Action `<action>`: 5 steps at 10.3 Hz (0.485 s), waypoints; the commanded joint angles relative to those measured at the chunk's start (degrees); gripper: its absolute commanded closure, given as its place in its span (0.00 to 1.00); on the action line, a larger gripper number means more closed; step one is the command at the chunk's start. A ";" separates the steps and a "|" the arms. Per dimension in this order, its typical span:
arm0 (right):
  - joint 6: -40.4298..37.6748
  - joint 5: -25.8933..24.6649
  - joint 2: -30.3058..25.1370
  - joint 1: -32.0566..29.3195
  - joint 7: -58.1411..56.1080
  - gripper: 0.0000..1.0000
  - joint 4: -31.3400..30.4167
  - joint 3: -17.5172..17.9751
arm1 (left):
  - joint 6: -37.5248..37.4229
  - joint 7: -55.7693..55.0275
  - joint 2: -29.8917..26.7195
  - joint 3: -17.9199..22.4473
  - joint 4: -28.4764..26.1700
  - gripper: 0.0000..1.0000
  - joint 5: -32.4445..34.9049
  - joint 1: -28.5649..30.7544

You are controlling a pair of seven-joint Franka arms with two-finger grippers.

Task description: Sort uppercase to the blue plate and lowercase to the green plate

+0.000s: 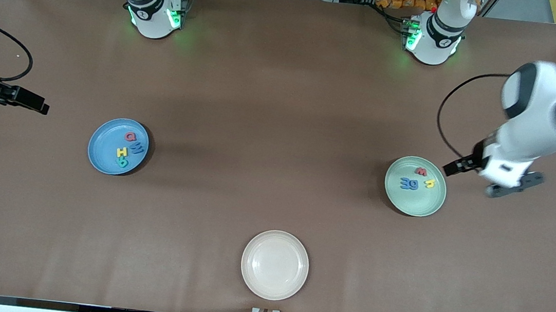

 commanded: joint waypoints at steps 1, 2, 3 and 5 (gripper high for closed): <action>-0.49 0.42 -1.09 -1.06 -0.41 0.00 1.46 1.22 | -1.55 8.34 -2.91 2.04 6.80 0.00 -2.26 -0.64; -0.58 0.42 -1.44 -1.06 -0.50 0.00 1.98 1.22 | -4.69 11.51 -3.26 1.95 9.63 0.00 -1.73 -0.64; -0.58 0.68 -1.79 -1.06 -0.68 0.00 2.34 1.22 | -7.33 13.89 -3.61 1.95 11.92 0.00 -1.46 -0.73; -0.49 0.77 -1.79 -1.06 -0.76 0.00 2.43 1.31 | -15.32 15.40 -4.05 0.73 17.45 0.00 2.03 -0.91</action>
